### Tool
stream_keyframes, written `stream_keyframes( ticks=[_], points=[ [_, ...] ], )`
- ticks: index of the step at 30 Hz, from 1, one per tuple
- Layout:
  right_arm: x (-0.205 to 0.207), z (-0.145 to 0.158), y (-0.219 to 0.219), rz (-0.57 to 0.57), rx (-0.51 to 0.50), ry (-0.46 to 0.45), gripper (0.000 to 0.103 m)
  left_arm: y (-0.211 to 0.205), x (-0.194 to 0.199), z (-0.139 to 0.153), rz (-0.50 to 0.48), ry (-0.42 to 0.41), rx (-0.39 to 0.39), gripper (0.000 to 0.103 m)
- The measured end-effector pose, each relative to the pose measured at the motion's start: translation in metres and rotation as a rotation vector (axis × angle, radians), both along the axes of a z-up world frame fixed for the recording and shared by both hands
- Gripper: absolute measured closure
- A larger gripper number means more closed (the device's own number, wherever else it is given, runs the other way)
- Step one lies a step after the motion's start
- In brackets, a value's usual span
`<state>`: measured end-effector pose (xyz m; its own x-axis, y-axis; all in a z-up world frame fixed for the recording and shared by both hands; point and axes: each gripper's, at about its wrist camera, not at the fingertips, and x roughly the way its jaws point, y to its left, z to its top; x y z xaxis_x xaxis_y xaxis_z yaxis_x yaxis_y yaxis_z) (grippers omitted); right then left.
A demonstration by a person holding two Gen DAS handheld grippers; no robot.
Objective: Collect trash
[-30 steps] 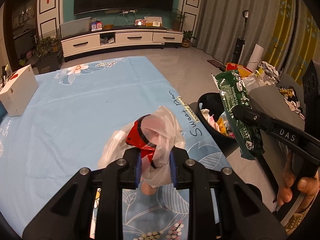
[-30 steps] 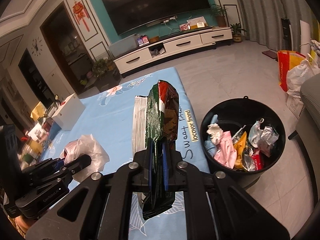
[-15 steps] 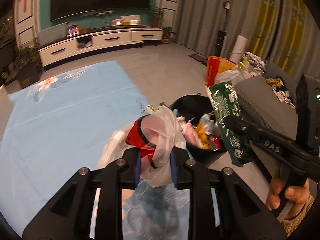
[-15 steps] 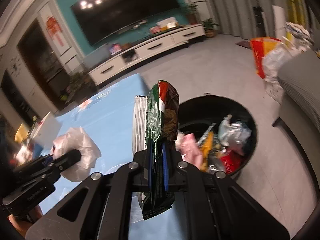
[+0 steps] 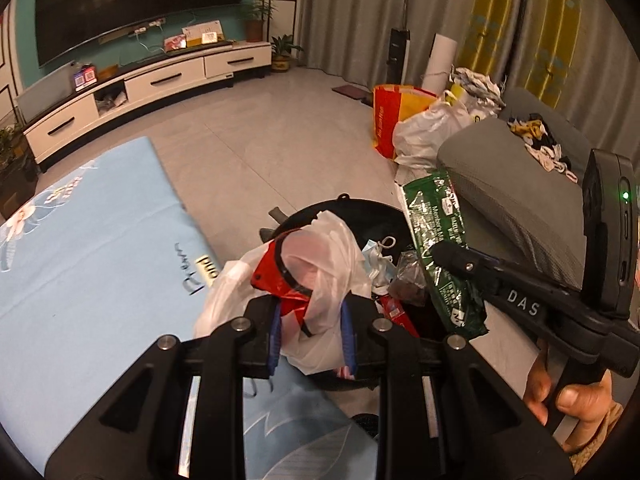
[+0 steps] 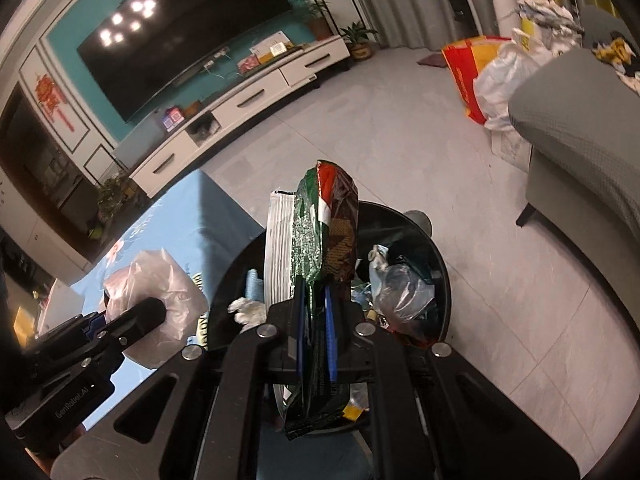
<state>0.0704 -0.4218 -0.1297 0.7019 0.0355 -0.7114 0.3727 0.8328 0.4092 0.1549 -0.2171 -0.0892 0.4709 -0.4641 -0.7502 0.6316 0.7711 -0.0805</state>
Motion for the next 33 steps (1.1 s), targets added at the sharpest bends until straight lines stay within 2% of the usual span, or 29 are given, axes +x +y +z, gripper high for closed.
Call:
stream_keyframes(
  ticks=[10, 12, 15, 16, 17, 18, 21, 24, 28, 33],
  points=[
    [0.016, -0.032, -0.016, -0.020, 0.058, 0.058, 0.092, -0.036, 0.033, -0.039, -0.014, 0.069, 0.051, 0.074],
    [0.018, -0.036, -0.015, -0.016, 0.063, 0.070, 0.091, -0.041, 0.036, -0.045, -0.015, 0.076, 0.061, 0.070],
    [0.021, -0.038, -0.016, -0.014, 0.075, 0.084, 0.071, -0.045, 0.039, -0.051, -0.022, 0.087, 0.067, 0.064],
    [0.019, -0.038, -0.016, -0.021, 0.079, 0.084, 0.057, -0.045, 0.039, -0.052, -0.026, 0.088, 0.069, 0.057],
    [0.019, -0.037, -0.016, -0.023, 0.083, 0.081, 0.051, -0.045, 0.038, -0.052, -0.029, 0.086, 0.071, 0.053],
    [0.017, -0.035, -0.016, -0.023, 0.084, 0.076, 0.051, -0.046, 0.037, -0.053, -0.030, 0.082, 0.074, 0.043],
    [0.012, -0.026, -0.015, -0.025, 0.064, 0.069, 0.050, -0.045, 0.034, -0.049, -0.029, 0.068, 0.083, 0.039],
    [0.005, -0.017, -0.017, -0.028, 0.052, 0.058, 0.042, -0.042, 0.029, -0.042, -0.032, 0.055, 0.081, 0.026],
    [-0.007, 0.000, -0.016, -0.045, 0.007, 0.064, 0.028, -0.036, 0.018, -0.029, -0.038, 0.019, 0.088, 0.015],
    [-0.023, 0.019, -0.011, -0.045, -0.044, 0.097, 0.010, -0.021, 0.002, -0.014, -0.014, -0.022, 0.112, 0.006]
  ],
)
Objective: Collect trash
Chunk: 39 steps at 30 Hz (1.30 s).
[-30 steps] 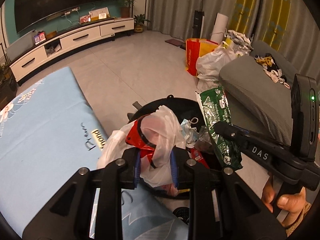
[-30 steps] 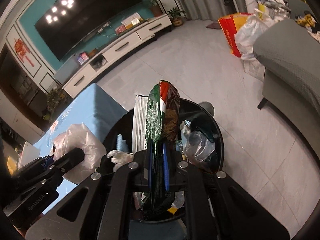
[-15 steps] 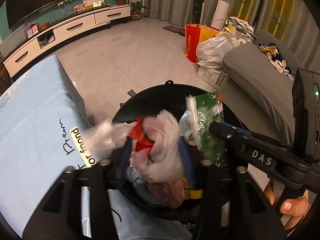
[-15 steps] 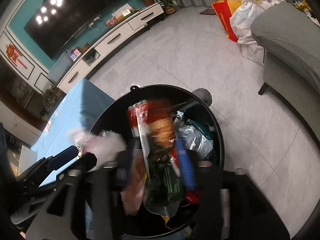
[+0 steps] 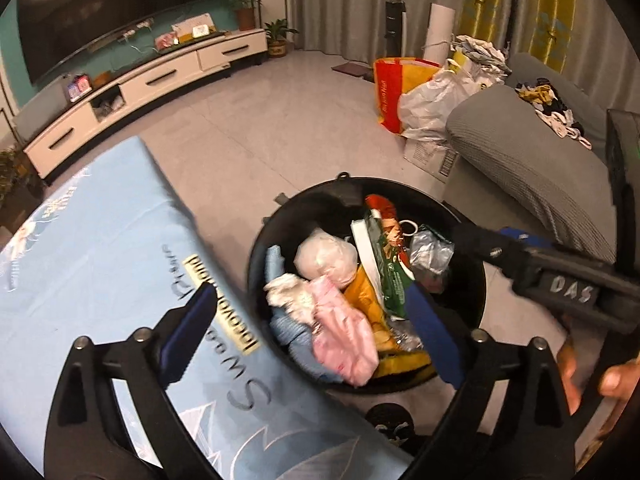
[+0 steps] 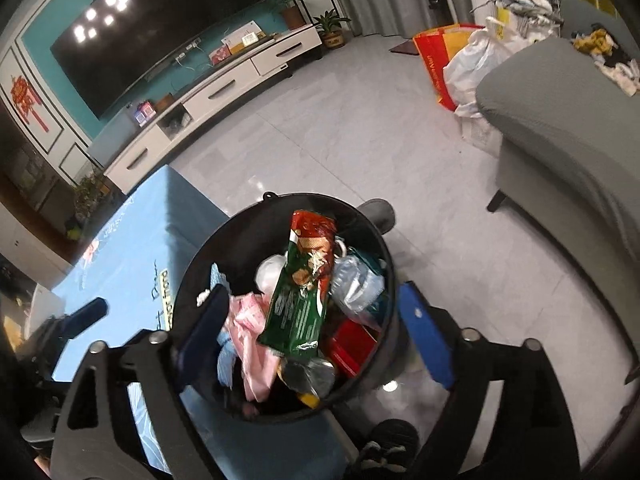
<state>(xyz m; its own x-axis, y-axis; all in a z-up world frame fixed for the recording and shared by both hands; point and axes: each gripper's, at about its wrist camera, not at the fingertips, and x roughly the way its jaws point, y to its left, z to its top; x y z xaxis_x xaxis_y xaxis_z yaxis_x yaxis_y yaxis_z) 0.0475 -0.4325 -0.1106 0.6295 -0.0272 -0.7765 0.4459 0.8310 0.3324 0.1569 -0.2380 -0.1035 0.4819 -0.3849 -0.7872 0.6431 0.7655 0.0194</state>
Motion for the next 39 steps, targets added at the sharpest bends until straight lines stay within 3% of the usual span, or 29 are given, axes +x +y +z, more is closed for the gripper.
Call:
stream_keyframes(
  ticks=[4, 10, 23, 27, 39],
  points=[
    [-0.016, 0.018, 0.013, 0.035, -0.034, -0.002, 0.003, 0.022, -0.013, 0.015, 0.051, -0.015, 0.008, 0.003],
    [-0.038, 0.048, 0.041, 0.065, -0.151, 0.022, 0.003, 0.056, -0.033, 0.045, 0.114, -0.045, -0.001, 0.003],
    [-0.076, 0.100, 0.083, 0.105, -0.238, 0.015, 0.003, 0.110, -0.083, 0.123, 0.282, -0.123, 0.001, 0.003],
    [-0.081, 0.103, 0.091, 0.119, -0.258, 0.024, 0.003, 0.118, -0.091, 0.131, 0.274, -0.077, -0.028, 0.003],
    [-0.084, 0.100, 0.101, 0.136, -0.273, 0.043, 0.003, 0.116, -0.102, 0.125, 0.305, -0.070, 0.019, 0.003]
  ],
)
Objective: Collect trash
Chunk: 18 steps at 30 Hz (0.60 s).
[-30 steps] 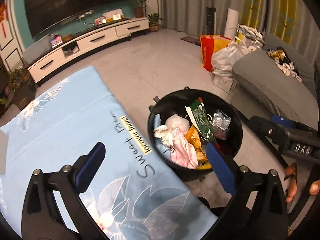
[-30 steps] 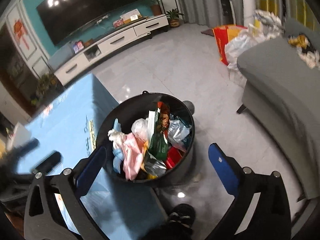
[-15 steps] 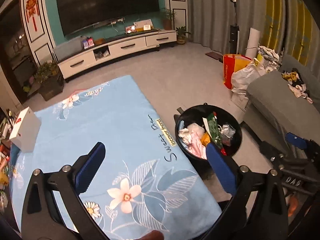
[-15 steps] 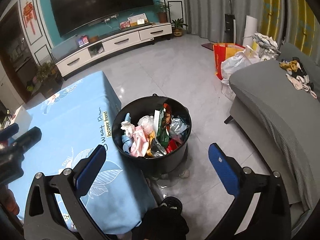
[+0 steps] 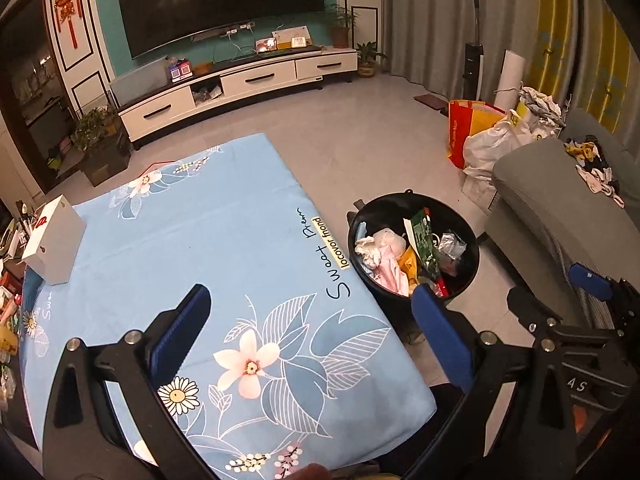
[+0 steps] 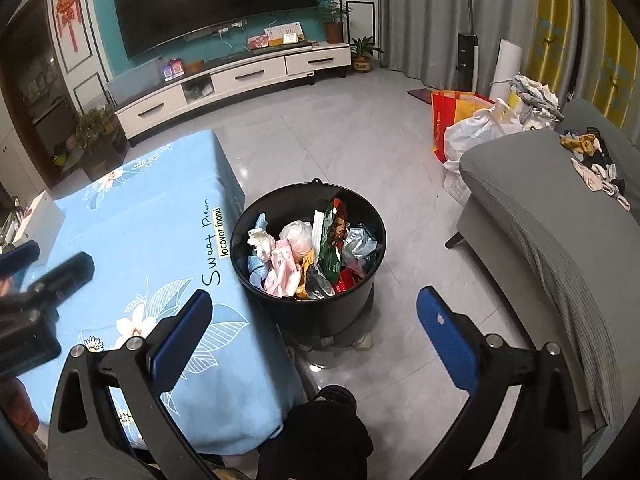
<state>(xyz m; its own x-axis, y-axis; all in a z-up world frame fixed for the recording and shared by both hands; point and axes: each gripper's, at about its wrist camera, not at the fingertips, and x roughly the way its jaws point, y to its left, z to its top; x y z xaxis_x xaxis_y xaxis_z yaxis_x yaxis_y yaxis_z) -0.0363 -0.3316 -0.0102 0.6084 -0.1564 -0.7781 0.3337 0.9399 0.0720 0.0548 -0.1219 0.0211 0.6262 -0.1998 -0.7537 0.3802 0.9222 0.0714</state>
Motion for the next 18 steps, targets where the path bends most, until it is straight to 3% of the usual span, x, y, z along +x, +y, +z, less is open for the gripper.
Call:
stream_keyframes(
  ticks=[18],
  points=[
    [-0.0007, 0.0027, 0.0037, 0.015, -0.007, -0.008, 0.003, 0.0072, -0.0017, -0.0024, 0.031, 0.007, 0.011, 0.003]
  ],
)
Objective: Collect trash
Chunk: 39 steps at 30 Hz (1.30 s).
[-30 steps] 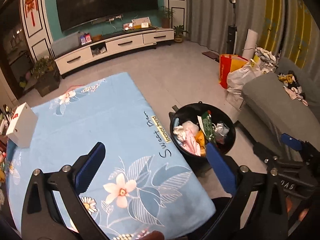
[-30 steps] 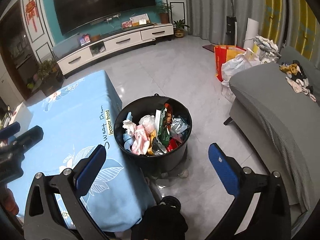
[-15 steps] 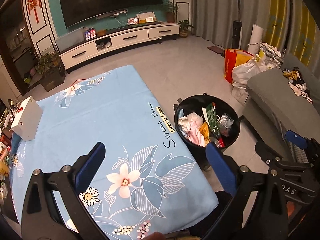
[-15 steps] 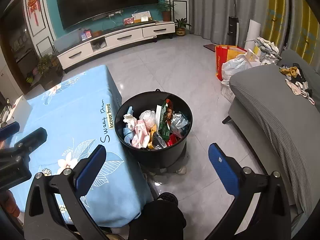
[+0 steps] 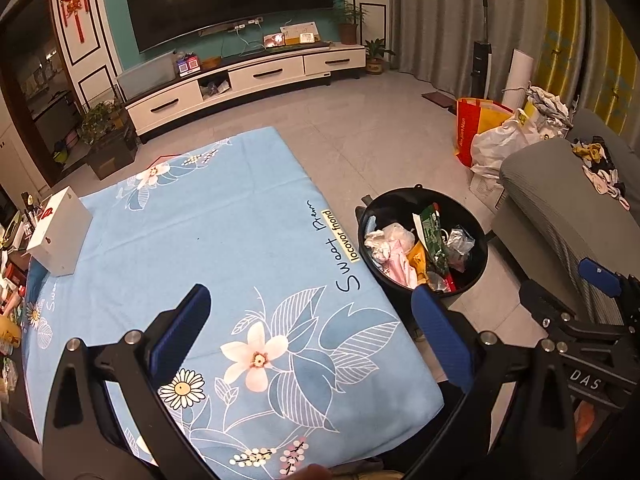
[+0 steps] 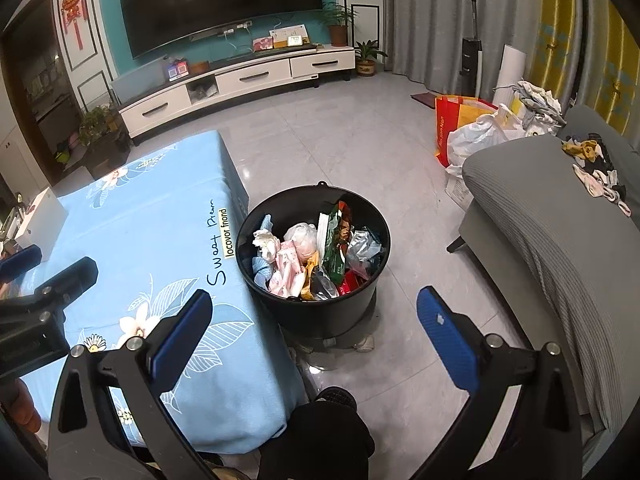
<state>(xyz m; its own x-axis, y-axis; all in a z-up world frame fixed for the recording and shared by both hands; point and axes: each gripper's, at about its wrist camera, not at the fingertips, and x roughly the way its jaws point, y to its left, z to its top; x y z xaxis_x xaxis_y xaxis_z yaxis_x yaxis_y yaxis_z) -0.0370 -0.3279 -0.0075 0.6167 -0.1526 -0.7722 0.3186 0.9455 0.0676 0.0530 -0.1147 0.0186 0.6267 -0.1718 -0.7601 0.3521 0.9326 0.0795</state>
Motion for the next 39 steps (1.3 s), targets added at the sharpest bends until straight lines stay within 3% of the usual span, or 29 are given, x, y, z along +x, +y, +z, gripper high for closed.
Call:
stream_keyframes(
  ticks=[39],
  points=[
    [0.0064, -0.0067, 0.0089, 0.019, 0.002, 0.007, 0.003, 0.0060, -0.0004, -0.0045, 0.023, 0.003, 0.000, 0.003]
  ],
)
